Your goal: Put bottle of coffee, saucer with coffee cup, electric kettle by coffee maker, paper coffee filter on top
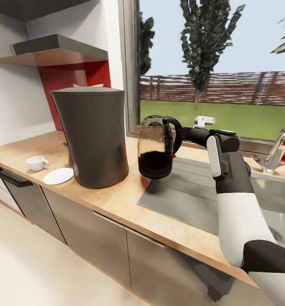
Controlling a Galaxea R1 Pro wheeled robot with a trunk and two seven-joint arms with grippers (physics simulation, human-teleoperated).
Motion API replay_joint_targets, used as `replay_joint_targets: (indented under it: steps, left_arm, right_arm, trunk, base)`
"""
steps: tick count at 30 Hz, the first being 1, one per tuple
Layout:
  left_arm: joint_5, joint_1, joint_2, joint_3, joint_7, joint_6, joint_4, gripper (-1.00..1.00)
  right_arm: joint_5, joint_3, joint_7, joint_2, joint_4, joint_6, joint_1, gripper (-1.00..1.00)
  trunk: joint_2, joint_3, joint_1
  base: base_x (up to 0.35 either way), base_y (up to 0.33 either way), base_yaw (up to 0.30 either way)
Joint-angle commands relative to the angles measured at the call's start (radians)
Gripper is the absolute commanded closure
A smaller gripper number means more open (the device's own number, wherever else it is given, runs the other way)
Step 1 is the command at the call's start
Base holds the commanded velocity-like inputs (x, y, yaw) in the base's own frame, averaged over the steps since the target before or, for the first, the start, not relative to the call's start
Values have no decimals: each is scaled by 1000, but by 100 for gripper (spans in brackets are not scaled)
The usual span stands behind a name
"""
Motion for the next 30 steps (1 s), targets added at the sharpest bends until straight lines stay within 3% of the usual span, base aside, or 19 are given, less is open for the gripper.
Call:
replay_joint_targets:
  steps: [1, 30]
  left_arm:
    - [-4, -1, 0, 3, -2, -7, 1, -100]
    - [-4, -1, 2, 3, -3, -7, 1, -100]
  right_arm:
    - [-8, -3, -1, 1, -1, 5, -1, 100]
    - [-8, -3, -1, 1, -1, 1, -1, 100]
  trunk:
    - [0, -1, 0]
    - [0, -1, 0]
  base:
    - [217, 52, 0]
    - [47, 29, 0]
